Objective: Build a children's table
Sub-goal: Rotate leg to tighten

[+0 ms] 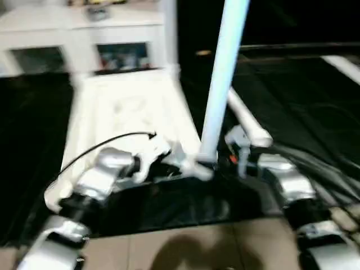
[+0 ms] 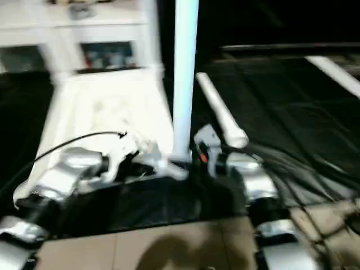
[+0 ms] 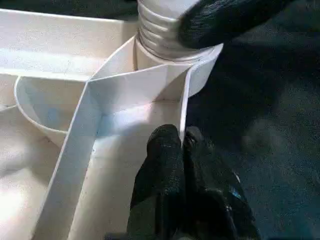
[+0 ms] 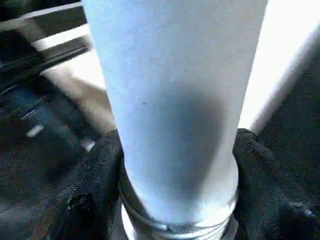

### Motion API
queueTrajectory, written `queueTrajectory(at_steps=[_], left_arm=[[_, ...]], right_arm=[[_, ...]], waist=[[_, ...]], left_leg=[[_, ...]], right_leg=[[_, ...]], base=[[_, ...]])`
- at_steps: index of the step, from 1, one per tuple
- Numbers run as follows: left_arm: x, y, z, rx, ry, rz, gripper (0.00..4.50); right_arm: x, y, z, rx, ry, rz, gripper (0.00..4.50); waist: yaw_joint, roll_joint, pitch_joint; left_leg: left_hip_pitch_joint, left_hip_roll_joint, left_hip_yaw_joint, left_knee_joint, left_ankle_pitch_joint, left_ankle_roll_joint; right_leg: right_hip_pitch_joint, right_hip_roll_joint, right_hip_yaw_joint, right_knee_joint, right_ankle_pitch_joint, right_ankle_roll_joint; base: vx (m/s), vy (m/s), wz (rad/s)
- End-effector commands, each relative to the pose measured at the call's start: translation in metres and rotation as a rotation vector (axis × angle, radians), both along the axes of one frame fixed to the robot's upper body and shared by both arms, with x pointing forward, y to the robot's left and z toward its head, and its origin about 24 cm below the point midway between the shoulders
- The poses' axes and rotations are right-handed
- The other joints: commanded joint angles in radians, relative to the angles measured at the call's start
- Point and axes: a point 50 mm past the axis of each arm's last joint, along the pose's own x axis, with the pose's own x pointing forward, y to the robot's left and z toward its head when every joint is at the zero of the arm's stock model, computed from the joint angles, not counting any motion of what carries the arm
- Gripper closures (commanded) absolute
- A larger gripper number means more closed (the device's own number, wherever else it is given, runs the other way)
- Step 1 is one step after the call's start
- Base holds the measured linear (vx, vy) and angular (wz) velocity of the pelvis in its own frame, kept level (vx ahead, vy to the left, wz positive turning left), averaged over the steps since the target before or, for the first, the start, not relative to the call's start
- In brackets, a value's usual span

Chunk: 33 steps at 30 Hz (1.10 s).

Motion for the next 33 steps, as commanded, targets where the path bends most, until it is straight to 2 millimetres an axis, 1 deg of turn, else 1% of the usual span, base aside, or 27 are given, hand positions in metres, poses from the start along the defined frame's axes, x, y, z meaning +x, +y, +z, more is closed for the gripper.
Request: queueTrajectory(at_steps=[1,2,3,4,6,7,8,9,11,13,14,15,16,17,18,19,21,22,23,24,25,26,27,29,30,31,33], left_arm=[[0.017,-0.02,0.027,-0.088,-0.093,0.158,4.5],[0.017,-0.02,0.027,-0.088,-0.093,0.158,4.5],[0.018,-0.021,0.028,-0.092,-0.094,0.178,4.5],[0.02,-0.026,0.031,-0.101,-0.101,0.221,4.5],[0.022,-0.034,0.036,-0.114,-0.11,0.276,4.5],[0.022,-0.037,0.037,-0.117,-0.115,0.29,4.5],[0.022,-0.039,0.039,-0.111,-0.124,0.288,4.5],[0.022,-0.039,0.039,-0.11,-0.124,0.287,4.5],[0.021,-0.037,0.038,-0.099,-0.132,0.273,4.5],[0.019,-0.031,0.036,-0.084,-0.137,0.25,4.5],[0.019,-0.03,0.036,-0.082,-0.137,0.239,4.5],[0.018,-0.028,0.035,-0.079,-0.134,0.231,4.5],[0.017,-0.026,0.034,-0.074,-0.13,0.222,4.5],[0.017,-0.026,0.034,-0.074,-0.13,0.222,4.5],[0.016,-0.022,0.032,-0.067,-0.126,0.203,4.5],[0.014,-0.019,0.03,-0.054,-0.126,0.182,4.5],[0.012,-0.012,0.027,-0.034,-0.124,0.146,4.5],[0.012,-0.009,0.027,-0.032,-0.122,0.135,4.5],[0.012,-0.008,0.027,-0.031,-0.121,0.134,4.5],[0.011,-0.004,0.026,-0.027,-0.118,0.102,4.5],[0.009,0.001,0.025,-0.017,-0.119,0.066,4.5],[0.008,0.004,0.024,-0.011,-0.124,0.025,4.5],[0.006,0.007,0.023,-0.007,-0.119,-0.015,4.5],[0.002,0.013,0.02,0.025,-0.115,-0.087,4.5],[0.002,0.013,0.02,0.026,-0.114,-0.088,4.5],[-0.001,0.018,0.018,0.044,-0.104,-0.145,4.5],[-0.002,0.021,0.017,0.045,-0.091,-0.179,4.5]], right_arm=[[-0.002,0.042,-0.02,0.02,0.127,-0.069,1.76],[-0.002,0.042,-0.02,0.02,0.127,-0.069,1.76],[-0.001,0.045,-0.021,0.018,0.132,-0.096,1.76],[0.004,0.051,-0.02,0.025,0.153,-0.171,1.76],[0.009,0.059,-0.019,0.014,0.173,-0.254,1.76],[0.011,0.062,-0.017,0.003,0.166,-0.273,1.76],[0.013,0.064,-0.015,0.008,0.149,-0.279,1.76],[0.013,0.064,-0.014,0.016,0.147,-0.276,1.41],[0.015,0.064,-0.01,0.061,0.141,-0.264,1.04],[0.016,0.061,-0.008,0.071,0.128,-0.255,0.87],[0.016,0.059,-0.008,0.067,0.117,-0.248,0.87],[0.016,0.057,-0.008,0.061,0.106,-0.242,0.87],[0.016,0.054,-0.008,0.056,0.094,-0.238,0.64],[0.016,0.054,-0.008,0.056,0.094,-0.238,0.53],[0.017,0.049,-0.006,0.063,0.083,-0.234,0.53],[0.017,0.043,-0.005,0.082,0.081,-0.232,0.36],[0.017,0.033,-0.001,0.125,0.054,-0.201,0.13],[0.016,0.028,0.001,0.134,0.044,-0.185,0.08],[0.016,0.028,0.001,0.135,0.043,-0.182,0.04],[0.013,0.02,0.003,0.134,0.012,-0.133,0.04],[0.011,0.012,0.004,0.124,-0.007,-0.089,0.04],[0.008,0.005,0.006,0.108,-0.023,-0.05,0.04],[0.006,-0.002,0.008,0.096,-0.038,-0.009,0.04],[0.004,-0.013,0.013,0.072,-0.053,0.052,0.04],[0.004,-0.013,0.013,0.071,-0.053,0.053,0.04],[0.002,-0.022,0.019,0.055,-0.068,0.115,0.04],[0.0,-0.028,0.022,0.038,-0.071,0.162,0.04]], waist=[[-0.01,-0.008,-0.061],[-0.016,-0.007,-0.06],[-0.021,-0.004,-0.062],[-0.027,0.001,-0.064],[-0.036,0.0,-0.063],[-0.043,0.001,-0.062],[-0.045,-0.003,-0.063],[-0.046,-0.002,-0.063],[-0.046,-0.003,-0.066],[-0.046,-0.001,-0.07],[-0.045,0.0,-0.072],[-0.045,0.001,-0.075],[-0.044,0.002,-0.077],[-0.043,0.001,-0.077],[-0.039,0.004,-0.08],[-0.037,0.003,-0.083],[-0.031,0.003,-0.085],[-0.026,0.006,-0.088],[-0.024,0.004,-0.088],[-0.019,0.003,-0.09],[-0.015,0.004,-0.089],[-0.015,0.004,-0.089],[-0.004,0.011,-0.085],[0.006,0.008,-0.082],[0.012,0.008,-0.079],[0.017,0.011,-0.076],[0.026,0.01,-0.077]], left_leg=[[-0.014,-0.037,0.012,-0.065,-0.265,0.024],[-0.016,-0.038,0.009,-0.065,-0.269,0.024],[-0.017,-0.042,0.008,-0.062,-0.275,0.031],[-0.014,-0.039,0.005,-0.064,-0.282,0.041],[-0.017,-0.037,0.002,-0.065,-0.285,0.041],[-0.012,-0.04,0.001,-0.062,-0.311,0.041],[-0.011,-0.04,0.001,-0.061,-0.316,0.045],[-0.014,-0.041,0.001,-0.062,-0.314,0.054],[-0.016,-0.038,0.001,-0.063,-0.302,0.065],[-0.023,-0.033,-0.002,-0.066,-0.266,0.074],[-0.024,-0.031,-0.002,-0.065,-0.255,0.075],[-0.023,-0.03,-0.001,-0.063,-0.228,0.078],[-0.022,-0.028,0.001,-0.062,-0.207,0.084],[-0.022,-0.029,0.002,-0.061,-0.195,0.087],[-0.023,-0.029,0.002,-0.06,-0.163,0.094],[-0.023,-0.028,0.002,-0.058,-0.131,0.104],[-0.025,-0.025,0.002,-0.056,-0.091,0.119],[-0.022,-0.024,0.002,-0.053,-0.071,0.13],[-0.024,-0.025,0.003,-0.053,-0.063,0.137],[-0.024,-0.025,0.001,-0.051,-0.047,0.144],[-0.022,-0.025,0.003,-0.049,-0.05,0.157],[-0.022,-0.025,0.003,-0.049,-0.05,0.157],[-0.021,-0.022,0.005,-0.05,-0.08,0.155],[-0.016,-0.019,0.009,-0.052,-0.119,0.136],[-0.016,-0.018,0.01,-0.054,-0.146,0.12],[-0.015,-0.018,0.01,-0.055,-0.175,0.108],[-0.01,-0.017,0.012,-0.054,-0.189,0.093]], right_leg=[[0.06,-0.029,0.01,-0.092,-0.556,-0.084],[0.062,-0.03,0.005,-0.095,-0.574,-0.076],[0.063,-0.029,-0.002,-0.103,-0.595,-0.055],[0.061,-0.03,-0.004,-0.107,-0.575,-0.061],[0.061,-0.029,-0.007,-0.104,-0.544,-0.079],[0.058,-0.028,-0.015,-0.109,-0.552,-0.081],[0.056,-0.029,-0.015,-0.11,-0.551,-0.083],[0.058,-0.028,-0.015,-0.109,-0.537,-0.088],[0.059,-0.029,-0.01,-0.103,-0.497,-0.103],[0.066,-0.03,-0.003,-0.087,-0.408,-0.14],[0.067,-0.03,-0.002,-0.083,-0.381,-0.153],[0.069,-0.031,0.002,-0.075,-0.319,-0.181],[0.069,-0.031,0.004,-0.069,-0.281,-0.203],[0.069,-0.031,0.005,-0.068,-0.265,-0.211],[0.073,-0.032,0.006,-0.062,-0.226,-0.224],[0.076,-0.03,0.008,-0.055,-0.173,-0.239],[0.077,-0.03,0.011,-0.045,-0.101,-0.265],[0.076,-0.03,0.012,-0.04,-0.061,-0.279],[0.077,-0.03,0.012,-0.039,-0.046,-0.284],[0.079,-0.029,0.011,-0.037,-0.026,-0.289],[0.077,-0.029,0.012,-0.036,-0.024,-0.292],[0.077,-0.029,0.012,-0.036,-0.024,-0.292],[0.073,-0.03,0.012,-0.04,-0.061,-0.288],[0.069,-0.028,0.013,-0.044,-0.108,-0.276],[0.068,-0.029,0.013,-0.045,-0.147,-0.268],[0.067,-0.028,0.013,-0.051,-0.191,-0.252],[0.061,-0.029,0.016,-0.053,-0.21,-0.242]], base=[[0.0,0.0,0.0],[0.0,0.0,0.0],[0.0,0.0,0.0],[0.0,0.0,0.0],[0.0,0.0,0.0],[0.0,0.0,0.0],[0.0,0.0,0.0],[0.0,0.0,0.0],[0.0,0.0,0.0],[0.0,0.0,0.0],[0.0,0.0,0.0],[0.0,0.0,0.0],[0.0,0.0,0.0],[0.0,0.0,0.0],[0.0,0.0,0.0],[0.0,0.0,0.0],[0.0,0.0,0.0],[0.0,0.0,0.0],[0.0,0.0,0.0],[0.0,0.0,0.0],[0.0,0.0,0.0],[0.0,0.0,0.0],[0.0,0.0,0.0],[0.0,0.0,0.0],[0.0,0.0,0.0],[0.0,0.0,0.0],[0.0,0.0,0.0]])
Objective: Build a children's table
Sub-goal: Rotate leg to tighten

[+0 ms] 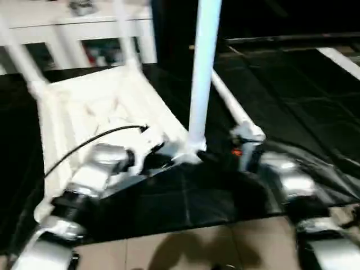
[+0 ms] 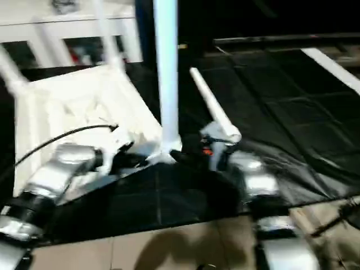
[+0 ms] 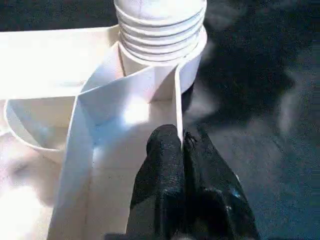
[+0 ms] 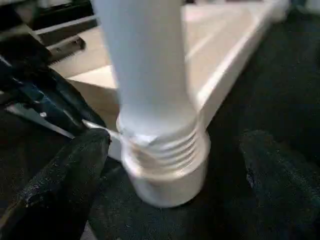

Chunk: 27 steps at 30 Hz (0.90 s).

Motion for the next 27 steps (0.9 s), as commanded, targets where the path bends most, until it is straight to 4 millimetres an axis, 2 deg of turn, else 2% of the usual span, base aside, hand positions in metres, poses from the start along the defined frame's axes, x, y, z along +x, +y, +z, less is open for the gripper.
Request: queueTrajectory(at_steps=[1,3,4,7,9,11,12,13,14,17,18,21,22,23,27], left_arm=[[-0.004,-0.008,0.004,-0.016,-0.007,-0.118,4.5],[-0.01,-0.006,0.0,-0.006,0.034,-0.195,4.5],[-0.01,-0.006,0.0,-0.005,0.036,-0.199,4.5],[-0.015,-0.004,-0.004,0.013,0.069,-0.271,4.5],[-0.018,-0.005,-0.006,0.033,0.097,-0.35,4.5],[-0.019,-0.005,-0.006,0.037,0.101,-0.374,4.5],[-0.019,-0.006,-0.006,0.039,0.103,-0.385,4.5],[-0.02,-0.007,-0.006,0.046,0.105,-0.401,4.5],[-0.02,-0.007,-0.007,0.052,0.106,-0.416,4.5],[-0.021,-0.008,-0.007,0.063,0.109,-0.444,4.5],[-0.022,-0.008,-0.007,0.068,0.111,-0.46,4.5],[-0.024,-0.008,-0.007,0.08,0.118,-0.499,4.5],[-0.024,-0.008,-0.007,0.08,0.118,-0.499,4.5],[-0.025,-0.008,-0.007,0.085,0.12,-0.513,4.5],[-0.026,-0.008,-0.007,0.102,0.12,-0.539,4.5]], right_arm=[[-0.002,0.001,0.007,-0.013,-0.021,0.088,0.04],[-0.006,-0.002,0.009,-0.066,-0.027,0.183,0.04],[-0.007,-0.002,0.009,-0.068,-0.027,0.188,0.04],[-0.011,-0.002,0.009,-0.111,-0.032,0.28,0.04],[-0.017,0.005,0.007,-0.154,-0.032,0.392,0.04],[-0.018,0.008,0.006,-0.164,-0.032,0.408,0.04],[-0.018,0.009,0.005,-0.168,-0.033,0.413,0.04],[-0.018,0.011,0.003,-0.174,-0.029,0.42,0.04],[-0.019,0.012,0.002,-0.182,-0.028,0.433,0.04],[-0.02,0.014,0.0,-0.194,-0.023,0.456,0.04],[-0.02,0.015,0.0,-0.196,-0.021,0.463,0.2],[-0.02,0.018,-0.001,-0.193,-0.019,0.487,0.2],[-0.02,0.018,-0.001,-0.193,-0.019,0.487,0.48],[-0.021,0.019,-0.001,-0.189,-0.016,0.503,0.48],[-0.023,0.019,-0.002,-0.187,-0.012,0.532,0.77]], waist=[[0.003,0.005,-0.077],[0.007,0.004,-0.077],[0.013,0.001,-0.078],[0.022,0.001,-0.077],[0.023,-0.002,-0.076],[0.022,-0.001,-0.076],[0.024,-0.007,-0.076],[0.024,-0.006,-0.076],[0.023,-0.011,-0.075],[0.023,-0.011,-0.075],[0.023,-0.011,-0.076],[0.023,-0.013,-0.077],[0.023,-0.013,-0.077],[0.023,-0.013,-0.078],[0.022,-0.013,-0.079]], left_leg=[[0.008,-0.019,0.033,-0.06,-0.184,0.089],[0.004,-0.02,0.032,-0.061,-0.19,0.085],[0.004,-0.02,0.034,-0.06,-0.192,0.081],[0.012,-0.02,0.035,-0.06,-0.2,0.076],[0.007,-0.021,0.034,-0.062,-0.202,0.076],[0.008,-0.019,0.034,-0.064,-0.206,0.072],[0.011,-0.019,0.035,-0.064,-0.206,0.069],[0.012,-0.019,0.035,-0.065,-0.204,0.069],[0.01,-0.019,0.036,-0.065,-0.203,0.068],[0.009,-0.019,0.037,-0.066,-0.203,0.068],[0.008,-0.019,0.037,-0.066,-0.199,0.07],[0.003,-0.019,0.037,-0.065,-0.186,0.075],[0.003,-0.019,0.036,-0.066,-0.184,0.075],[0.003,-0.019,0.036,-0.065,-0.172,0.075],[0.003,-0.018,0.037,-0.063,-0.156,0.081]], right_leg=[[0.079,-0.028,0.04,-0.056,-0.223,-0.233],[0.081,-0.027,0.038,-0.056,-0.242,-0.225],[0.08,-0.029,0.041,-0.057,-0.268,-0.213],[0.073,-0.029,0.044,-0.061,-0.284,-0.21],[0.077,-0.026,0.043,-0.058,-0.286,-0.203],[0.075,-0.027,0.044,-0.059,-0.296,-0.199],[0.074,-0.027,0.046,-0.059,-0.308,-0.197],[0.073,-0.027,0.048,-0.06,-0.308,-0.198],[0.073,-0.027,0.049,-0.059,-0.31,-0.196],[0.074,-0.027,0.052,-0.058,-0.315,-0.192],[0.075,-0.027,0.053,-0.058,-0.315,-0.19],[0.077,-0.028,0.054,-0.054,-0.307,-0.186],[0.077,-0.028,0.054,-0.055,-0.31,-0.184],[0.077,-0.028,0.054,-0.054,-0.304,-0.185],[0.078,-0.028,0.056,-0.049,-0.27,-0.2]], base=[[0.0,0.0,0.0],[0.0,0.0,0.0],[0.0,0.0,0.0],[0.0,0.0,0.0],[0.0,0.0,0.0],[0.0,0.0,0.0],[0.0,0.0,0.0],[0.0,0.0,0.0],[0.0,0.0,0.0],[0.0,0.0,0.0],[0.0,0.0,0.0],[0.0,0.0,0.0],[0.0,0.0,0.0],[0.0,0.0,0.0],[0.0,0.0,0.0]])
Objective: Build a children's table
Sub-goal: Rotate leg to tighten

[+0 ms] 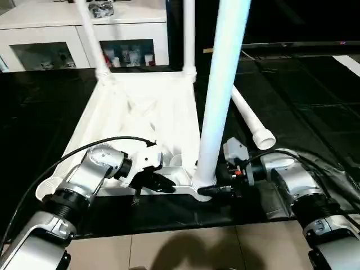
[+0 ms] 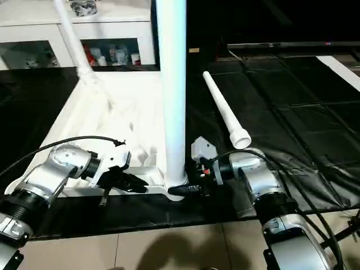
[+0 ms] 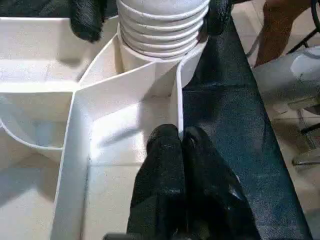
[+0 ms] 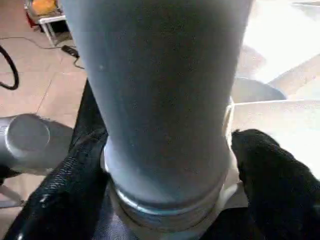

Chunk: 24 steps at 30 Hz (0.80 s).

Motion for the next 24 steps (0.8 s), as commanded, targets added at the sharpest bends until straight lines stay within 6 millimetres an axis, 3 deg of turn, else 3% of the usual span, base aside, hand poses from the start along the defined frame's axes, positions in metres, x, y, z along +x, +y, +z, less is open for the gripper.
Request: queueTrajectory(at_steps=[1,10,15,17,18,23,24], left_arm=[[-0.008,-0.006,-0.006,0.056,0.034,-0.117,4.5],[-0.007,-0.006,-0.007,0.059,0.032,-0.111,4.5],[0.0,-0.007,-0.009,0.041,0.016,0.009,4.5],[0.004,-0.008,-0.009,0.018,0.004,0.086,4.5],[0.006,-0.009,-0.008,0.001,0.0,0.131,4.5],[0.013,-0.021,-0.001,-0.11,0.0,0.315,4.5],[0.016,-0.025,0.002,-0.137,-0.001,0.37,4.5]], right_arm=[[0.002,0.002,0.004,0.0,-0.017,0.025,0.87],[-0.001,0.004,0.003,0.009,-0.003,0.042,1.63],[-0.005,0.007,-0.002,0.057,0.05,0.017,1.72],[-0.006,0.01,-0.007,0.075,0.069,-0.044,1.73],[-0.006,0.012,-0.01,0.086,0.079,-0.087,1.73],[0.007,0.028,-0.02,0.116,0.06,-0.379,1.74],[0.012,0.034,-0.021,0.136,0.071,-0.471,1.74]], waist=[[-0.005,-0.009,-0.078],[-0.005,-0.009,-0.076],[-0.004,-0.012,-0.073],[-0.004,-0.01,-0.066],[-0.003,-0.009,-0.063],[-0.027,-0.013,-0.06],[-0.04,-0.014,-0.058]], left_leg=[[-0.003,-0.017,0.023,-0.066,-0.156,0.083],[-0.002,-0.018,0.023,-0.067,-0.169,0.078],[0.002,-0.018,0.025,-0.068,-0.185,0.076],[0.006,-0.018,0.025,-0.072,-0.226,0.067],[0.016,-0.017,0.025,-0.073,-0.258,0.058],[0.01,-0.027,0.018,-0.075,-0.274,0.027],[0.005,-0.031,0.016,-0.075,-0.279,0.021]], right_leg=[[0.072,-0.028,0.033,-0.055,-0.257,-0.211],[0.072,-0.029,0.033,-0.059,-0.287,-0.203],[0.07,-0.027,0.033,-0.063,-0.312,-0.198],[0.067,-0.029,0.032,-0.072,-0.385,-0.177],[0.062,-0.03,0.031,-0.079,-0.431,-0.168],[0.066,-0.033,0.022,-0.093,-0.56,-0.1],[0.068,-0.033,0.016,-0.098,-0.586,-0.087]], base=[[0.0,0.0,0.0],[0.0,0.0,0.0],[0.0,0.0,0.0],[0.0,0.0,0.0],[0.0,0.0,0.0],[0.0,0.0,0.0],[0.0,0.0,0.0]])
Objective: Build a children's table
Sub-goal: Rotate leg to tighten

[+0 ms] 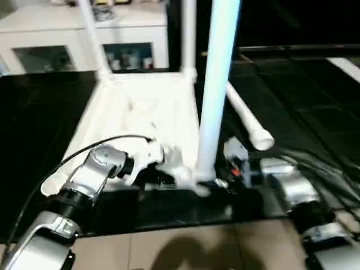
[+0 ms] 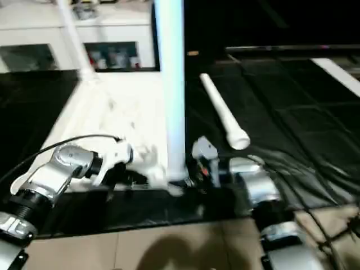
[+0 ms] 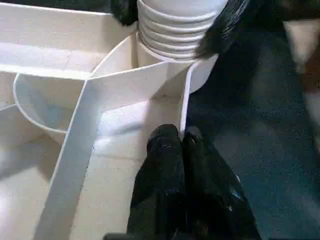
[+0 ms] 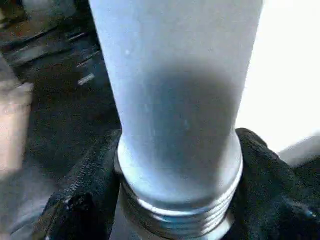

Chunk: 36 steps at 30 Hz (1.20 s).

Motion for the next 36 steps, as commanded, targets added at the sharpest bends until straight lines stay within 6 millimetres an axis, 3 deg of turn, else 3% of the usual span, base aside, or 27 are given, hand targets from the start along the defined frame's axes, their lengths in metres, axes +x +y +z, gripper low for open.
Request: queueTrajectory(at_steps=[1,2,4,5,6,7,8,11,13,14,16,17,22,25,29,30,34,35,36], left_arm=[[0.005,-0.023,0.011,-0.107,-0.028,0.092,4.5],[0.008,-0.025,0.014,-0.127,-0.034,0.15,4.5],[0.01,-0.028,0.016,-0.146,-0.037,0.215,4.5],[0.011,-0.031,0.018,-0.159,-0.048,0.274,4.5],[0.012,-0.034,0.02,-0.166,-0.06,0.314,4.5],[0.012,-0.037,0.021,-0.172,-0.066,0.343,4.5],[0.012,-0.04,0.021,-0.175,-0.076,0.368,4.5],[0.01,-0.048,0.023,-0.172,-0.086,0.403,4.5],[0.009,-0.05,0.023,-0.171,-0.084,0.393,4.5],[0.008,-0.051,0.023,-0.164,-0.084,0.383,4.5],[0.007,-0.049,0.022,-0.151,-0.082,0.378,4.5],[0.006,-0.046,0.022,-0.138,-0.082,0.37,4.5],[0.003,-0.037,0.019,-0.09,-0.102,0.293,4.5],[-0.001,-0.027,0.013,-0.049,-0.113,0.198,4.5],[-0.005,-0.012,0.011,-0.009,-0.107,0.079,4.5],[-0.006,-0.01,0.012,-0.005,-0.101,0.05,4.5],[-0.011,0.0,0.01,0.03,-0.07,-0.067,4.5],[-0.012,0.002,0.009,0.037,-0.056,-0.097,4.5],[-0.013,0.004,0.008,0.039,-0.048,-0.116,4.5]], right_arm=[[0.008,0.025,-0.002,0.056,0.047,-0.137,1.74],[0.012,0.031,-0.002,0.077,0.065,-0.198,1.74],[0.015,0.038,-0.001,0.102,0.081,-0.26,1.74],[0.018,0.045,0.001,0.118,0.088,-0.315,1.74],[0.021,0.05,0.002,0.124,0.094,-0.356,1.74],[0.023,0.054,0.002,0.122,0.098,-0.388,1.74],[0.025,0.058,0.002,0.117,0.098,-0.406,1.74],[0.026,0.064,0.004,0.113,0.074,-0.422,1.74],[0.026,0.064,0.004,0.115,0.072,-0.421,1.18],[0.025,0.063,0.004,0.115,0.069,-0.419,1.02],[0.025,0.06,0.003,0.11,0.06,-0.421,0.93],[0.025,0.055,0.004,0.107,0.045,-0.416,0.93],[0.025,0.036,0.003,0.088,-0.007,-0.396,0.37],[0.022,0.017,0.003,0.081,-0.049,-0.358,0.15],[0.016,-0.008,0.008,0.077,-0.085,-0.267,0.04],[0.015,-0.014,0.01,0.072,-0.094,-0.247,0.04],[0.01,-0.031,0.017,0.036,-0.131,-0.131,0.04],[0.008,-0.035,0.019,0.023,-0.137,-0.082,0.04],[0.006,-0.037,0.02,0.016,-0.139,-0.049,0.04]], waist=[[-0.005,-0.011,-0.057],[-0.02,-0.013,-0.057],[-0.037,-0.008,-0.058],[-0.046,-0.004,-0.063],[-0.056,-0.001,-0.065],[-0.062,-0.004,-0.062],[-0.07,-0.007,-0.061],[-0.076,-0.012,-0.066],[-0.072,-0.014,-0.068],[-0.069,-0.01,-0.071],[-0.063,-0.009,-0.077],[-0.06,-0.003,-0.078],[-0.047,-0.002,-0.09],[-0.038,-0.001,-0.083],[-0.019,0.002,-0.078],[-0.012,0.008,-0.076],[-0.001,0.005,-0.073],[0.002,0.013,-0.073],[0.003,0.008,-0.074]], left_leg=[[-0.008,-0.033,0.014,-0.074,-0.284,0.021],[-0.015,-0.038,0.01,-0.073,-0.288,0.02],[-0.016,-0.039,0.006,-0.071,-0.298,0.026],[-0.015,-0.036,0.003,-0.072,-0.298,0.033],[-0.026,-0.032,-0.002,-0.075,-0.285,0.036],[-0.029,-0.033,-0.003,-0.076,-0.29,0.039],[-0.022,-0.035,-0.002,-0.073,-0.313,0.04],[-0.022,-0.035,0.0,-0.071,-0.292,0.058],[-0.022,-0.032,0.003,-0.071,-0.259,0.071],[-0.023,-0.03,0.004,-0.071,-0.229,0.078],[-0.024,-0.027,0.006,-0.068,-0.166,0.094],[-0.022,-0.027,0.006,-0.067,-0.154,0.097],[-0.027,-0.029,0.006,-0.057,-0.022,0.151],[-0.022,-0.026,0.011,-0.06,-0.071,0.152],[-0.013,-0.022,0.013,-0.065,-0.142,0.118],[-0.01,-0.021,0.013,-0.066,-0.165,0.106],[-0.01,-0.019,0.014,-0.066,-0.205,0.08],[-0.01,-0.021,0.014,-0.065,-0.21,0.082],[-0.011,-0.022,0.016,-0.064,-0.207,0.082]], right_leg=[[0.056,-0.031,0.011,-0.101,-0.602,-0.084],[0.062,-0.03,0.004,-0.105,-0.625,-0.063],[0.062,-0.031,-0.005,-0.113,-0.635,-0.05],[0.064,-0.033,-0.008,-0.114,-0.599,-0.063],[0.072,-0.035,-0.011,-0.108,-0.547,-0.084],[0.071,-0.033,-0.015,-0.11,-0.541,-0.087],[0.065,-0.031,-0.018,-0.112,-0.543,-0.093],[0.065,-0.032,-0.011,-0.106,-0.499,-0.117],[0.064,-0.032,-0.003,-0.098,-0.431,-0.148],[0.067,-0.031,0.002,-0.088,-0.372,-0.172],[0.07,-0.032,0.006,-0.075,-0.277,-0.21],[0.07,-0.032,0.007,-0.072,-0.257,-0.219],[0.077,-0.029,0.011,-0.045,-0.047,-0.285],[0.074,-0.029,0.011,-0.054,-0.108,-0.278],[0.068,-0.028,0.015,-0.061,-0.176,-0.259],[0.066,-0.027,0.015,-0.062,-0.191,-0.255],[0.064,-0.028,0.017,-0.064,-0.255,-0.233],[0.064,-0.027,0.016,-0.065,-0.264,-0.23],[0.065,-0.026,0.017,-0.066,-0.263,-0.226]], base=[[0.0,0.0,0.0],[0.0,0.0,0.0],[0.0,0.0,0.0],[0.0,0.0,0.0],[0.0,0.0,0.0],[0.0,0.0,0.0],[0.0,0.0,0.0],[0.0,0.0,0.0],[0.026,-0.002,0.02],[0.053,-0.003,0.04],[0.058,-0.011,0.03],[0.059,-0.015,0.03],[0.012,-0.004,0.0],[0.0,0.0,0.0],[0.0,0.0,0.0],[0.0,0.0,0.0],[0.0,0.0,0.0],[0.0,0.0,0.0],[0.0,0.0,0.0]])
